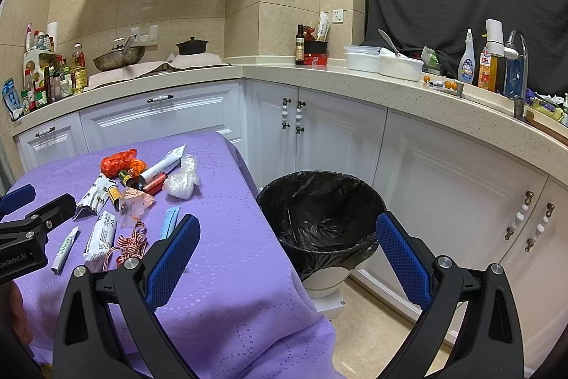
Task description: Collect trash
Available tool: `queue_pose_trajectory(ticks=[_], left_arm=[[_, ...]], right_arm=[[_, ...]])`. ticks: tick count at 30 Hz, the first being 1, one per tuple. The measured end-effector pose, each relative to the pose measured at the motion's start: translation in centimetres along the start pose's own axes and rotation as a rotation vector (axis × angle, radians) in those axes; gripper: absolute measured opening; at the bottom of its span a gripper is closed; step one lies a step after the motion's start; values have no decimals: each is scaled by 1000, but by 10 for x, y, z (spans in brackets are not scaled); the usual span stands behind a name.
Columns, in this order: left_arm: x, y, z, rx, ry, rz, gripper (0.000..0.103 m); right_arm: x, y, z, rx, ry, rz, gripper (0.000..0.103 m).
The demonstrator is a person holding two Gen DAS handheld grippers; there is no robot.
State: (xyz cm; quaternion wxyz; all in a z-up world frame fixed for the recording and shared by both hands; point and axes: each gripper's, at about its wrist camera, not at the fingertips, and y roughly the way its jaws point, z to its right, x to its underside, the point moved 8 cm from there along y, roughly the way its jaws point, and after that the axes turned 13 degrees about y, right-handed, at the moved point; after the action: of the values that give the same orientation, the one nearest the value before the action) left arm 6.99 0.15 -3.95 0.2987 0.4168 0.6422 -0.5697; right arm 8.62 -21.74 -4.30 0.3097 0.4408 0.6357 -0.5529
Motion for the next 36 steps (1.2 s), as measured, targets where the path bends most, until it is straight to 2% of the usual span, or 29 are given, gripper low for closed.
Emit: queue_pose_trajectory(ticks=[26,32,36], left_arm=[[3,0,-2,2,2,-5,99],[13,6,-3,10,18,-25,99],[24,7,-17,-22,26,-42,99]], right_arm=[[4,3,-4,-1,-1,-3,97],[8,8,-2,-16,-9,-23,97],[16,16,-14,-48,-24,-58,97]])
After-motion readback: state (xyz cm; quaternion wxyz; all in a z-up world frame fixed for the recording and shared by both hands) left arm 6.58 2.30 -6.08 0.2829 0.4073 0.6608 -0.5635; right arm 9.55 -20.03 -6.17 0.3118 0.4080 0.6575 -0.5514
